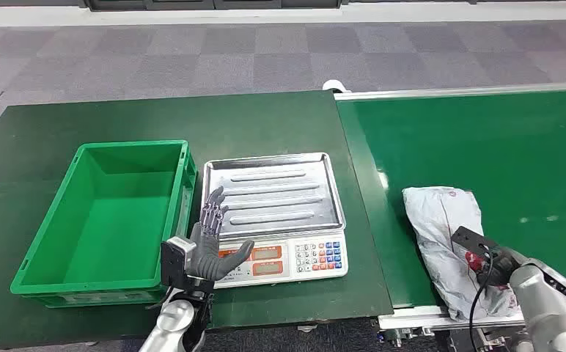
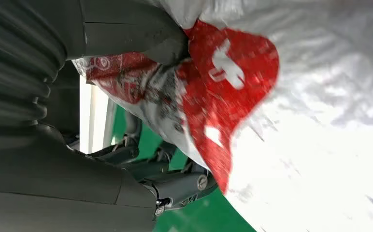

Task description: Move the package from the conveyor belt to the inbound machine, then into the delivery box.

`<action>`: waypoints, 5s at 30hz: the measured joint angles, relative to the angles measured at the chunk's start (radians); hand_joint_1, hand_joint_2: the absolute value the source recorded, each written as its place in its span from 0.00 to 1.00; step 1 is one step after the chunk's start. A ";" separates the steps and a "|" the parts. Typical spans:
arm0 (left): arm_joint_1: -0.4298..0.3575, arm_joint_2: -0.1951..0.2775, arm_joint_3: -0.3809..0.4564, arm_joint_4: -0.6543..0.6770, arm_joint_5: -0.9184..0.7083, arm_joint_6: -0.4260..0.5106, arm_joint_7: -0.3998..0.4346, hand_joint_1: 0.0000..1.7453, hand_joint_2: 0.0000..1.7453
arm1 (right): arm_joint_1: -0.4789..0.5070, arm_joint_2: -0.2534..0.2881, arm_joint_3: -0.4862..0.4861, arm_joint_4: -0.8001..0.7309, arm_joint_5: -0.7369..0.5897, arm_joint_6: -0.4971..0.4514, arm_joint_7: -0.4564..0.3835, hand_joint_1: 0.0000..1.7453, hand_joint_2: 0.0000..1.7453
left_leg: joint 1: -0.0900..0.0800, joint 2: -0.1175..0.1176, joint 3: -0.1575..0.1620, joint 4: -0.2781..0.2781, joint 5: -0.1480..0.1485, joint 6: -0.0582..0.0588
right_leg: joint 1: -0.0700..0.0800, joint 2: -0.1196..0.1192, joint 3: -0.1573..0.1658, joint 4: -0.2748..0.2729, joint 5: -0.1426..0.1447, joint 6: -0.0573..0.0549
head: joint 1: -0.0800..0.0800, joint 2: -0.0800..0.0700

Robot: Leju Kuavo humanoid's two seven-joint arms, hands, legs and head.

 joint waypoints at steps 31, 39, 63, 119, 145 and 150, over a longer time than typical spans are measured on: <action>0.044 0.005 0.000 -0.061 -0.002 0.003 0.008 0.00 1.00 | 0.000 0.049 0.054 -0.022 -0.029 -0.053 -0.099 1.00 1.00 | 0.000 -0.001 0.004 0.000 0.002 0.004 | -0.002 -0.002 0.001 -0.001 0.001 0.002 | 0.000 0.000; 0.050 0.010 0.000 -0.073 -0.002 0.005 0.009 0.00 1.00 | 0.006 0.056 0.056 -0.026 -0.070 -0.120 -0.164 1.00 1.00 | -0.001 -0.002 -0.002 0.000 0.002 0.005 | -0.003 -0.003 0.000 -0.001 0.002 0.003 | 0.000 0.000; 0.056 -0.006 0.000 -0.084 -0.021 -0.010 0.001 0.00 1.00 | 0.316 0.300 0.170 -0.896 -0.870 -0.937 -0.698 1.00 1.00 | -0.002 -0.017 -0.007 0.000 0.006 0.003 | -0.004 -0.017 -0.011 0.001 -0.001 0.002 | 0.000 0.000; 0.034 -0.041 0.009 -0.321 -0.002 0.485 -0.122 0.00 1.00 | -0.171 0.465 0.447 -0.287 -1.135 -0.009 -0.535 1.00 1.00 | -0.002 -0.021 -0.013 0.000 0.013 0.002 | -0.004 -0.019 -0.017 0.003 0.002 0.001 | 0.000 0.000; 0.097 -0.041 0.030 -0.367 -0.002 0.505 -0.122 0.00 1.00 | -0.136 0.482 0.592 -0.261 -1.301 0.023 -0.401 1.00 1.00 | -0.002 -0.020 -0.014 0.000 0.013 0.002 | -0.004 -0.019 -0.018 0.003 0.002 0.001 | 0.000 0.000; 0.097 -0.041 0.030 -0.367 -0.002 0.506 -0.122 0.00 1.00 | -0.130 0.469 0.610 -0.275 -1.287 -0.026 -0.401 1.00 1.00 | -0.002 -0.019 -0.014 0.000 0.013 0.002 | -0.004 -0.018 -0.018 0.003 0.002 0.001 | 0.000 0.000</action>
